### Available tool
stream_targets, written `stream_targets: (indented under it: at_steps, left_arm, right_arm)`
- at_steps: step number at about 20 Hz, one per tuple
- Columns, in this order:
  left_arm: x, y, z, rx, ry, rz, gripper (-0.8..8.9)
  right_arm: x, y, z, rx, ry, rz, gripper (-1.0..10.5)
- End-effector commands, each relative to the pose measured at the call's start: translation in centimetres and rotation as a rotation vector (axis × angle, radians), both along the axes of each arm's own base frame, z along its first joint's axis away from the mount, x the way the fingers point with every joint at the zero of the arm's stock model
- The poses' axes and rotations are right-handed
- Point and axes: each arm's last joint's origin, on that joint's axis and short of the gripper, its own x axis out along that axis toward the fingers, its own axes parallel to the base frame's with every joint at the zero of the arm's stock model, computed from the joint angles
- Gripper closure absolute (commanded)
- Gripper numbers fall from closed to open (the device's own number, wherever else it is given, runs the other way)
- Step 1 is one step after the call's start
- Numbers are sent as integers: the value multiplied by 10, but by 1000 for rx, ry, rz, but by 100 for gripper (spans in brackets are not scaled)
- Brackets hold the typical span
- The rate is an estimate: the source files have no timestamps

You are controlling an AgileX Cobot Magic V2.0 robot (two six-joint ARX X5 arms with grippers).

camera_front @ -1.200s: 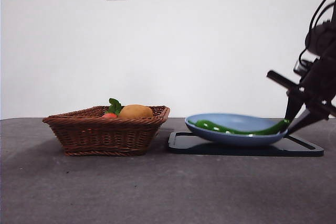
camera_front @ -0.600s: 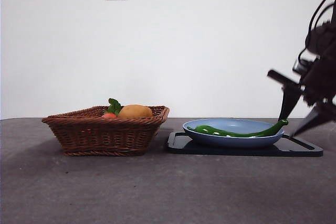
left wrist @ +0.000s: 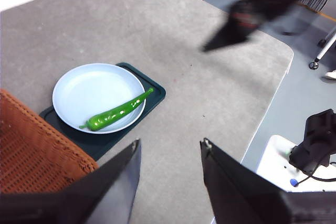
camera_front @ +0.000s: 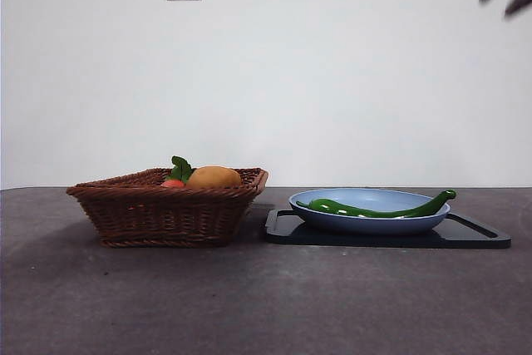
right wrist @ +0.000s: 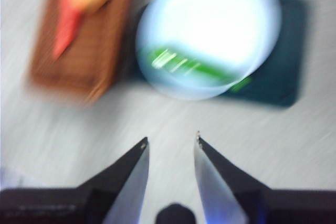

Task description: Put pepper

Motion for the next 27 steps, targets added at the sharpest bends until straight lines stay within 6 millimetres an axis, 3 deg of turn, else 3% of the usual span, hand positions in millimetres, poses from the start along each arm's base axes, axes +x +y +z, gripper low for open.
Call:
stream_targets:
  at_steps: [1,3,5,6,8,23,27]
  left_arm:
    - [0,-1,4,2,-15,-10,609]
    - [-1,0,2,13,1,-10,634]
    - [-2,0,0,29,24,-11,734]
    - [-2,1,-1,35,32,-11,793]
    - [-3,1,-1,40,40,-11,807]
    - [-3,1,-1,35,35,-10,807]
    - [5,17,11,89,-233,95,806]
  right_arm:
    - [-30,5,16,-25,-58,84,794]
    - [-58,9,24,-21,-83,136,799]
    - [-79,10,29,-26,-101,185,897]
    - [-87,10,30,-35,-113,208,948]
    - [-96,8,31,-44,-122,227,940]
    - [-99,7,32,-32,-116,203,936]
    - [-98,7,32,-32,-116,203,936]
